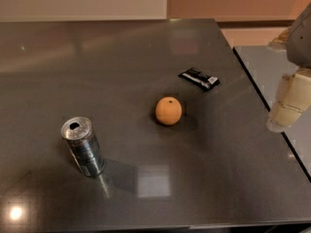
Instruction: Pick orange
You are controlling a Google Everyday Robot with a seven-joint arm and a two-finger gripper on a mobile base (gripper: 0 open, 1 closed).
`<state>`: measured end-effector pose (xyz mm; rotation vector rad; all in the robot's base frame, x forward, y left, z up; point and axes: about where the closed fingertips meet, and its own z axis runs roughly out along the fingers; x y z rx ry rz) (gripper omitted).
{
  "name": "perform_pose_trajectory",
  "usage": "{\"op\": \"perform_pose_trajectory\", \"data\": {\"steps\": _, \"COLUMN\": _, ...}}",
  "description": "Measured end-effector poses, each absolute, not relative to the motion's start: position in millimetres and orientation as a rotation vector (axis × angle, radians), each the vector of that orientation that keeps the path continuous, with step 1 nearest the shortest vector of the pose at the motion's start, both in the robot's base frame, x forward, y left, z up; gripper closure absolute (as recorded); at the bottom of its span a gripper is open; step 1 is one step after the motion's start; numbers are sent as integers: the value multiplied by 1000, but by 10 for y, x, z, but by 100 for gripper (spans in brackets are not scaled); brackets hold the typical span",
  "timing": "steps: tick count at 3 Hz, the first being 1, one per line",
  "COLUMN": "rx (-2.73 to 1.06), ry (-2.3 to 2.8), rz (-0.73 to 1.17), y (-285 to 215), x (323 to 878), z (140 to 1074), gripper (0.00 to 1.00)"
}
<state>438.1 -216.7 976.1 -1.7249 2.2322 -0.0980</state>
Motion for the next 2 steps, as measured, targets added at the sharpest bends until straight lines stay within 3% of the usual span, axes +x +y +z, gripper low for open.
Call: {"op": "perform_pose_trajectory", "data": {"steps": 2, "rx": -1687, "ry": 2213, "rz": -80, "y": -2111, "x": 4443, "z": 9750, "gripper": 0}}
